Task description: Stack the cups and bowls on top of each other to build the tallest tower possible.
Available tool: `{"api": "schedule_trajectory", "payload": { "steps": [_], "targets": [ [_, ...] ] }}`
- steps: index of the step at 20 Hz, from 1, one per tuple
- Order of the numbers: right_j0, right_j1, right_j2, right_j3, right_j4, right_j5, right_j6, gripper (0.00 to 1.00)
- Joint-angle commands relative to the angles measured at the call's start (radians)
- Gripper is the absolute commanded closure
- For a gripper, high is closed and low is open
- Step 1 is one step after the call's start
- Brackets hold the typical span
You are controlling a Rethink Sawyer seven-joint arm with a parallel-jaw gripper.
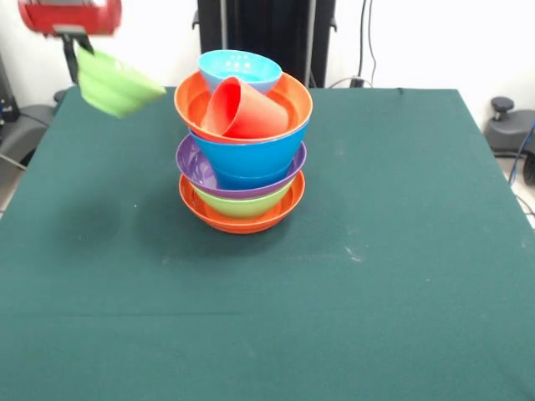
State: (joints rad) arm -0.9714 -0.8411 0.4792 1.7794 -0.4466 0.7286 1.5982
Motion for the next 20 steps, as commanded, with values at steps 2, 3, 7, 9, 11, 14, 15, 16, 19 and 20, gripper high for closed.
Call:
{"api": "schedule_trajectory", "payload": {
  "steps": [2,3,7,9,11,14,15,16,19,20],
  "targets": [
    [-0.105,-0.244,0.039,0.439,0.02,-0.152,-0.059,1.0],
    [-0.121,-0.261,0.044,0.466,0.023,-0.162,-0.061,1.0],
    [-0.189,-0.315,0.063,0.565,0.019,-0.232,-0.06,1.0],
    [-0.213,-0.334,0.066,0.606,0.009,-0.267,-0.051,1.0],
    [-0.228,-0.336,0.063,0.632,-0.008,-0.299,-0.035,1.0],
    [-0.248,-0.34,0.061,0.663,-0.026,-0.333,-0.024,1.0],
    [-0.258,-0.343,0.063,0.675,-0.027,-0.343,-0.025,1.0],
    [-0.267,-0.349,0.068,0.683,-0.023,-0.347,-0.028,1.0],
    [-0.321,-0.442,0.131,0.745,0.064,-0.342,-0.086,1.0],
    [-0.329,-0.468,0.148,0.754,0.096,-0.326,-0.105,1.0]
  ]
}}
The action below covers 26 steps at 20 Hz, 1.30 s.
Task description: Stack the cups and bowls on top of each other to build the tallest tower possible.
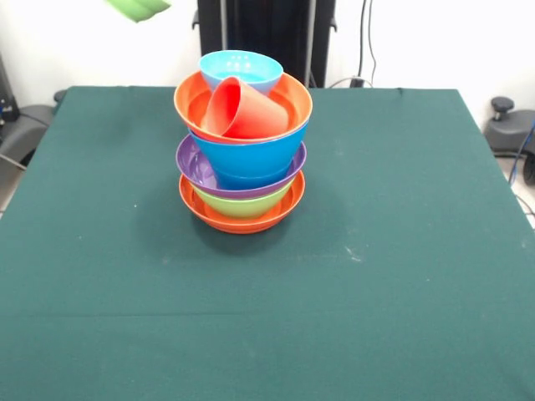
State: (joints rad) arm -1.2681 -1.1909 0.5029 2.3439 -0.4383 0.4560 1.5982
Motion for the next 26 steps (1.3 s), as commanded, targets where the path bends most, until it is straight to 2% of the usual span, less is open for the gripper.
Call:
{"api": "schedule_trajectory", "payload": {
  "steps": [1,4,5,9,11,14,16,21,26],
  "targets": [
    [-0.039,-0.154,0.145,0.199,0.141,-0.021,-0.137,1.0],
    [-0.042,-0.221,0.178,0.195,0.248,0.055,-0.201,1.0],
    [-0.032,-0.259,0.178,0.184,0.304,0.103,-0.243,1.0],
    [0.019,-0.325,0.158,0.096,0.392,0.266,-0.291,1.0],
    [0.029,-0.324,0.166,0.063,0.407,0.285,-0.289,1.0],
    [0.045,-0.315,0.168,0.013,0.401,0.334,-0.27,1.0],
    [0.059,-0.296,0.17,-0.035,0.373,0.373,-0.235,1.0],
    [0.1,-0.18,0.195,-0.148,0.296,0.347,-0.138,1.0],
    [0.17,-0.086,0.19,-0.294,0.227,0.425,-0.053,1.0]
  ]
}}
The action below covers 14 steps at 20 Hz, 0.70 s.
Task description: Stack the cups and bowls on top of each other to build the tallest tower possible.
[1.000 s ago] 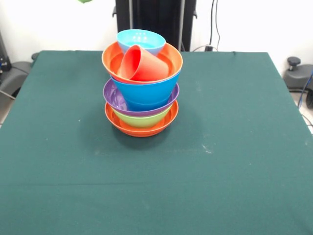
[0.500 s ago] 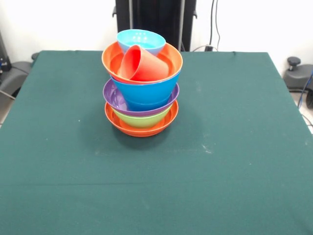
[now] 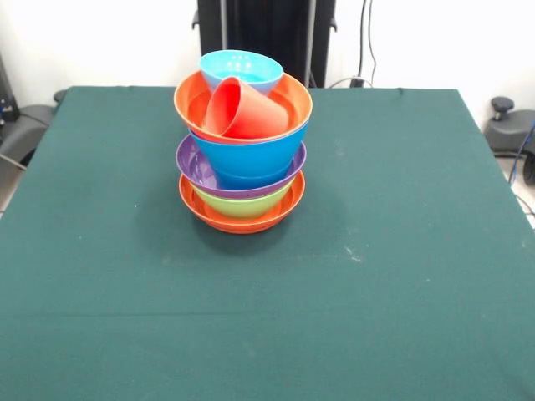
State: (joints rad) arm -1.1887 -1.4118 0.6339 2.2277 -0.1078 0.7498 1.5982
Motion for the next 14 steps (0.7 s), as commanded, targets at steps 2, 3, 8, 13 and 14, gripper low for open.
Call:
{"api": "schedule_trajectory", "payload": {
  "steps": [2,3,8,13,14],
  "targets": [
    [0.123,0.172,0.047,-0.233,-0.13,0.16,-0.025,1.0],
    [0.147,0.202,0.037,-0.274,-0.15,0.179,-0.005,1.0],
    [0.216,0.278,0.002,-0.374,-0.179,0.221,0.027,1.0],
    [0.279,0.341,-0.031,-0.452,-0.206,0.237,0.064,1.0],
    [0.289,0.349,-0.037,-0.462,-0.208,0.238,0.068,1.0]
  ]
}}
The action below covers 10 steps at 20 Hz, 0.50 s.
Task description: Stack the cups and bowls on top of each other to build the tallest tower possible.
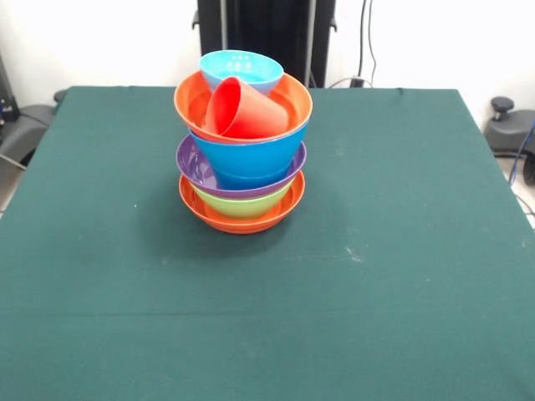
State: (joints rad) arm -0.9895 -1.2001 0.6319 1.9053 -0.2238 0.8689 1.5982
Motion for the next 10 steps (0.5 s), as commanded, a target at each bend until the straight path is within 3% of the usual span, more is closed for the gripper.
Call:
{"api": "schedule_trajectory", "payload": {
  "steps": [1,10],
  "targets": [
    [0.102,0.15,-0.042,-0.151,-0.096,0.117,0.077,1.0],
    [0.19,0.261,-0.103,-0.234,-0.131,0.061,0.105,1.0]
  ]
}}
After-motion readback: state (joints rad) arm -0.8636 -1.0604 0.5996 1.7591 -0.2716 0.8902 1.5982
